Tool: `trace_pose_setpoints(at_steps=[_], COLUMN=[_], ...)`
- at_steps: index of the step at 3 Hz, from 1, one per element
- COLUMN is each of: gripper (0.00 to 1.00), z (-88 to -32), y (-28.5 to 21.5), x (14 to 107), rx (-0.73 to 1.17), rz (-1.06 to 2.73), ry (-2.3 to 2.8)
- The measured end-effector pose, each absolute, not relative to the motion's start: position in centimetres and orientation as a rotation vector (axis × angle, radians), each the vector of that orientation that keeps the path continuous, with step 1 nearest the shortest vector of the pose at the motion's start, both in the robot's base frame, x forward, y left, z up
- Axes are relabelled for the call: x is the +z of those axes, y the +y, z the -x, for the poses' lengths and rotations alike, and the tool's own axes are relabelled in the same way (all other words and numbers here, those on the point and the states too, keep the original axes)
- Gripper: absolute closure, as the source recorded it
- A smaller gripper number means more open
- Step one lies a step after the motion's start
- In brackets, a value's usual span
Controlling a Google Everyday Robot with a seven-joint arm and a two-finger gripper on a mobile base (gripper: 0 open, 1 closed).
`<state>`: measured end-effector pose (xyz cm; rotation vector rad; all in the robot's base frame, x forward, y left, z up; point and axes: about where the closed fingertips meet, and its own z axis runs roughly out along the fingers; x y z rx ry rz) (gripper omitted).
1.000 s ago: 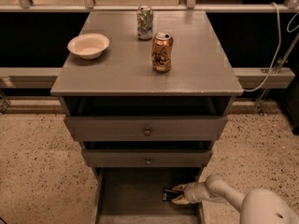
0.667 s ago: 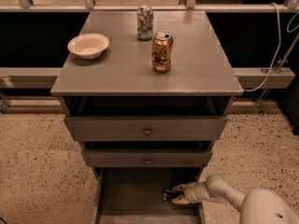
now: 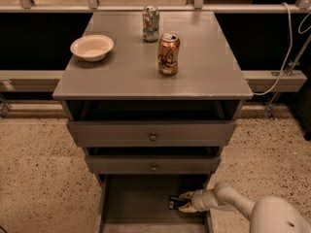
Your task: Pick rxbar chocolate from bottom drawer and place on counter
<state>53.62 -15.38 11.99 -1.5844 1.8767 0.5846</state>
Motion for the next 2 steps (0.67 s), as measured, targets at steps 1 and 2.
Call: trace_pose_setpoints(at_steps=[1, 2], gripper=[0.61, 0.36], z=[-53.62, -53.62], y=[-15.38, -15.38], x=[11.99, 11.99], rx=[0.585, 0.585], rz=[1.584, 1.584], ry=[1.877, 1.877])
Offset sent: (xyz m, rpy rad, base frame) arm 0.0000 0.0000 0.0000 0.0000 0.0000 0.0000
